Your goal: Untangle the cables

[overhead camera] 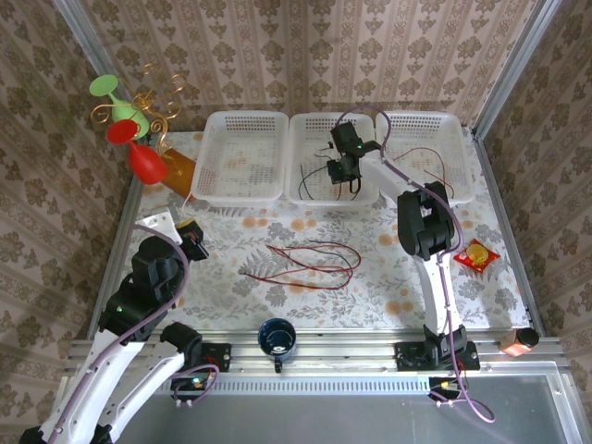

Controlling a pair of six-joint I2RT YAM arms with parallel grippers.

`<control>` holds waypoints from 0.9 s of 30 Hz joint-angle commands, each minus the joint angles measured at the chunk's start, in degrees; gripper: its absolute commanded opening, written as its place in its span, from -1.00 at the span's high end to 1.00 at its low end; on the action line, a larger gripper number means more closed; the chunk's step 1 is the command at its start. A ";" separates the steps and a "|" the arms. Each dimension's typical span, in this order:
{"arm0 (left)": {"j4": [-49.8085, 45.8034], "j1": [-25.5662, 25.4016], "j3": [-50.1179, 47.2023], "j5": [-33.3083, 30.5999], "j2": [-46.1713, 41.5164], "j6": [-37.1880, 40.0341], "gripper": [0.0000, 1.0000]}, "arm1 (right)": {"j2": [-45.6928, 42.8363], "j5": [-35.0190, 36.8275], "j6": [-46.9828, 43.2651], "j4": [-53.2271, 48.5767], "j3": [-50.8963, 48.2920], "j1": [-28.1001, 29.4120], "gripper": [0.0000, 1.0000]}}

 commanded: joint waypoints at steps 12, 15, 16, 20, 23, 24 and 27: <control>0.31 0.26 9.21 1.07 4.40 3.57 1.00 | -21.86 -4.94 2.11 6.14 -10.10 -1.25 -0.96; 2.00 0.26 13.03 1.46 6.97 5.91 1.00 | -28.75 -6.39 3.06 8.34 -16.26 -1.26 -0.98; 2.80 0.26 14.33 1.78 7.92 6.86 1.00 | -31.27 -6.79 3.71 9.42 -19.05 -1.25 -0.98; 5.66 0.26 20.09 3.49 12.81 9.41 1.00 | -40.15 -8.17 4.73 14.48 -29.52 -1.26 -0.99; 8.35 0.18 24.09 5.62 16.99 9.94 1.00 | -45.58 -9.20 6.21 16.90 -35.79 -1.27 -1.00; 9.43 0.18 25.30 6.35 18.49 10.48 1.00 | -47.16 -9.81 6.60 17.07 -37.55 -1.25 -1.00; 10.92 0.11 29.67 7.23 23.00 13.73 1.00 | -50.71 -10.17 8.01 17.06 -41.60 -1.29 -1.00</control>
